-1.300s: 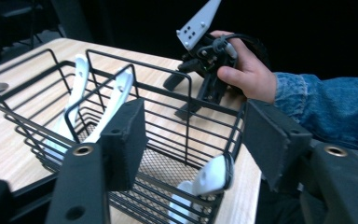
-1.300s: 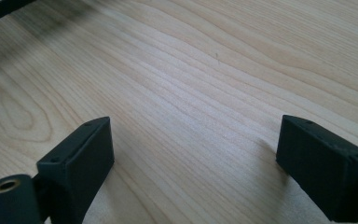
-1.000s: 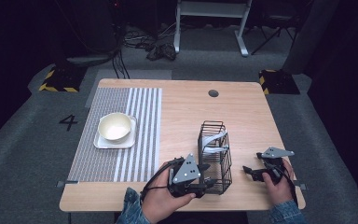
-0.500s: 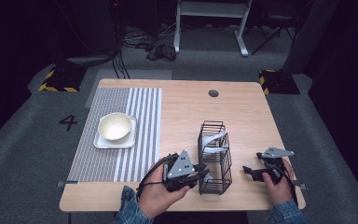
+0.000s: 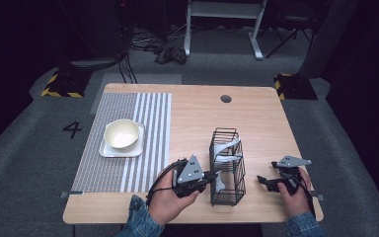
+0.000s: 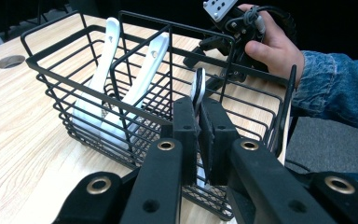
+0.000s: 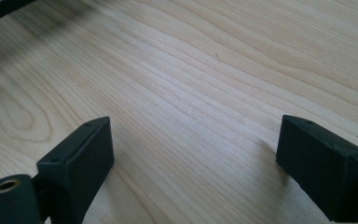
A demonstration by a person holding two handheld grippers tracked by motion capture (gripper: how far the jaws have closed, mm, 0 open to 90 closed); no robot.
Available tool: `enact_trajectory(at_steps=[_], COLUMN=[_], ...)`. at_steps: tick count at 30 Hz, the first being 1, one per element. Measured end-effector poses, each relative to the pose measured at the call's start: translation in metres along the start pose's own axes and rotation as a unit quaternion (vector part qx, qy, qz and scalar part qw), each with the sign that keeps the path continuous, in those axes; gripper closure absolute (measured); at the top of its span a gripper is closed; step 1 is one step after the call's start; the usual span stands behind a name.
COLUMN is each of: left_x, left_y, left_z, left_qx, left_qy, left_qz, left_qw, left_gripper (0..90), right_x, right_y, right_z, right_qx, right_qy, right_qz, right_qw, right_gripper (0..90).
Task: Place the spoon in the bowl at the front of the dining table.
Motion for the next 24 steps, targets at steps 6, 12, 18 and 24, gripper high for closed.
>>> enact_trajectory(at_steps=[6, 12, 18, 24], left_x=[0.0001, 0.0003, -0.0005, -0.0029], left_y=[0.0006, 0.0011, 0.0022, 0.0029], left_z=[0.0003, 0.0006, 0.0011, 0.0025], left_qx=[0.001, 0.001, 0.008, 0.014], left_qy=[0.003, 0.005, 0.003, 0.003], left_qz=[0.003, 0.006, 0.008, 0.014], left_qw=[1.0, 1.0, 0.9999, 0.9998], left_gripper=[86.1, 86.2, 84.9, 81.4], right_x=[0.0, 0.0, 0.0, 0.0], right_y=[0.0, 0.0, 0.0, 0.0], right_z=[0.0, 0.0, 0.0, 0.0], right_qx=[0.001, 0.0, 0.0, 0.0], right_qy=[0.0, 0.0, 0.0, 0.0], right_qz=[0.0, 0.0, 0.0, 0.0], right_qw=[1.0, 1.0, 1.0, 1.0], right_gripper=[11.1, 11.1, 11.1, 11.1])
Point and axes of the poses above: each handheld gripper's, and its own axes: y roughly forward along the jaws, x roughly out of its underside, z roughly to its right, the point moved 2 cm from there along y, roughly forward along the jaws, and after that the axes turned 4 degrees about -x, right-handed, at the moved point
